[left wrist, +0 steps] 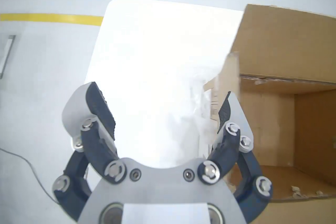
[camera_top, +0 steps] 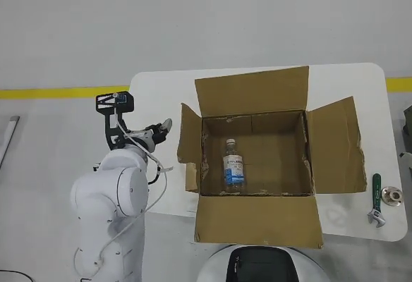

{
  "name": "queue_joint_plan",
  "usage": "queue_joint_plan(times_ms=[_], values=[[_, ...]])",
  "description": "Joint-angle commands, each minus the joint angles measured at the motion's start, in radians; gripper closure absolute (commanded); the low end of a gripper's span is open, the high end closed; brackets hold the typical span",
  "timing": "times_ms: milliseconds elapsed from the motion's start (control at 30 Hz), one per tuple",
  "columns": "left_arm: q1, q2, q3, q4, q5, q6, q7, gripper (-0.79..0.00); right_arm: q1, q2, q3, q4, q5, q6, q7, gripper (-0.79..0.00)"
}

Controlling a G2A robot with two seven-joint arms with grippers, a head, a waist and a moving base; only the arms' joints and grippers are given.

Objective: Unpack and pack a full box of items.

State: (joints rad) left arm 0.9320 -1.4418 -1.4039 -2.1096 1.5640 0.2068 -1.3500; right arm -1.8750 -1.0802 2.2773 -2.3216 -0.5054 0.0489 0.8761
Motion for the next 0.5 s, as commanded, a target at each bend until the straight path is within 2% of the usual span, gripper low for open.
queue_joint_plan(times_ms=[0,133,200,267,467], values=[[0.007,0.001,-0.017,0.011,0.018,0.008,-0.011,-0.785,-0.012,0.004,-0.018,-0.003,-0.054,0.041,0.078,-0.785],[0.009,0.002,-0.031,0.024,0.038,0.014,-0.024,-0.785,-0.011,0.019,-0.070,-0.005,-0.144,0.104,0.269,-0.785],[0.009,0.002,-0.031,0.024,0.038,0.014,-0.024,-0.785,0.006,0.028,-0.108,0.003,-0.172,0.097,0.356,-0.785],[0.009,0.002,-0.031,0.024,0.038,0.014,-0.024,-0.785,0.034,0.033,-0.139,0.013,-0.190,0.130,0.384,-0.785],[0.009,0.002,-0.031,0.024,0.038,0.014,-0.024,-0.785,0.034,0.033,-0.139,0.013,-0.190,0.130,0.384,-0.785]])
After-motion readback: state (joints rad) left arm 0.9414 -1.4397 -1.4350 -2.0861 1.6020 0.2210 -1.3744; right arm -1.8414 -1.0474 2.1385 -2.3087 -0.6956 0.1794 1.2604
